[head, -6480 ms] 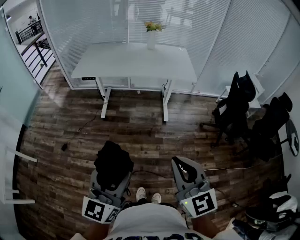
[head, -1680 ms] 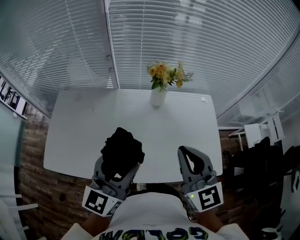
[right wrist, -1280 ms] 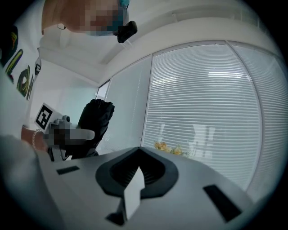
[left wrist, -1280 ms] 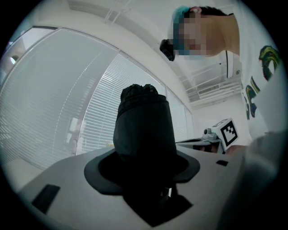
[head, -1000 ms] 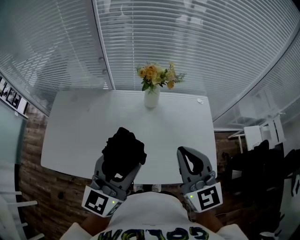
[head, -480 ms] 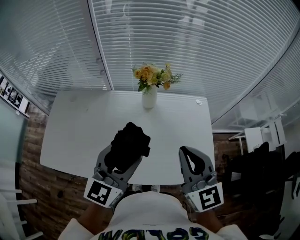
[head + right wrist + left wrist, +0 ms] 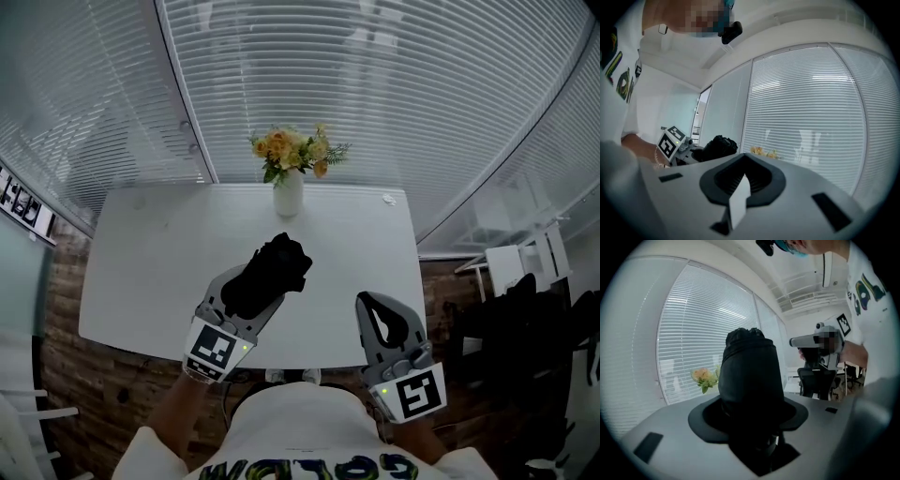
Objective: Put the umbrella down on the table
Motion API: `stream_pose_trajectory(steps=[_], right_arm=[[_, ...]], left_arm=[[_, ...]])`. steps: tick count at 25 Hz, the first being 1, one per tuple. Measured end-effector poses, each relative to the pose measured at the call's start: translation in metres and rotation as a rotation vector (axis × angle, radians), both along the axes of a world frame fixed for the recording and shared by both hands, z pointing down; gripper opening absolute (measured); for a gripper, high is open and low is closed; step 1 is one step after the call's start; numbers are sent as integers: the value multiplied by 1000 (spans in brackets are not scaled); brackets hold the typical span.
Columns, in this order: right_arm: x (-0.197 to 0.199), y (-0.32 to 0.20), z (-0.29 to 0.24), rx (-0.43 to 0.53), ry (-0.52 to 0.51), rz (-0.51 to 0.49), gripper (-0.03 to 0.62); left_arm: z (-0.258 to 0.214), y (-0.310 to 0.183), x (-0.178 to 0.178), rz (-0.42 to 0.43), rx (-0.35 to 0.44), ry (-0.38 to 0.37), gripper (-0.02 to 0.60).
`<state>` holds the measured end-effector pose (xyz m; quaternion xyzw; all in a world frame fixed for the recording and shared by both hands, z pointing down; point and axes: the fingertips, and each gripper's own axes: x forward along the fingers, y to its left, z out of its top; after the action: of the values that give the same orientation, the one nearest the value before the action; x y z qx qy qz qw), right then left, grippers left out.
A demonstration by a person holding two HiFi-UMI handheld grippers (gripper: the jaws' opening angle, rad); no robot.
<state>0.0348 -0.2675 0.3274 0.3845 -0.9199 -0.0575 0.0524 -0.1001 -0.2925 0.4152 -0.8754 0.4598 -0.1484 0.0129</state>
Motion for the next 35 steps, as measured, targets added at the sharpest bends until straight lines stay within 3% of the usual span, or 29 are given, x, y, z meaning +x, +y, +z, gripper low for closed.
stream_pose_trajectory(steps=[20,35], right_arm=[[14,9,1,9,-7,24,9],[20,15,8,-17,2,24,9]], left_arm=[[145,-35,42,320,-311,-472,267],[236,-48,48,420,-466,-690,267]])
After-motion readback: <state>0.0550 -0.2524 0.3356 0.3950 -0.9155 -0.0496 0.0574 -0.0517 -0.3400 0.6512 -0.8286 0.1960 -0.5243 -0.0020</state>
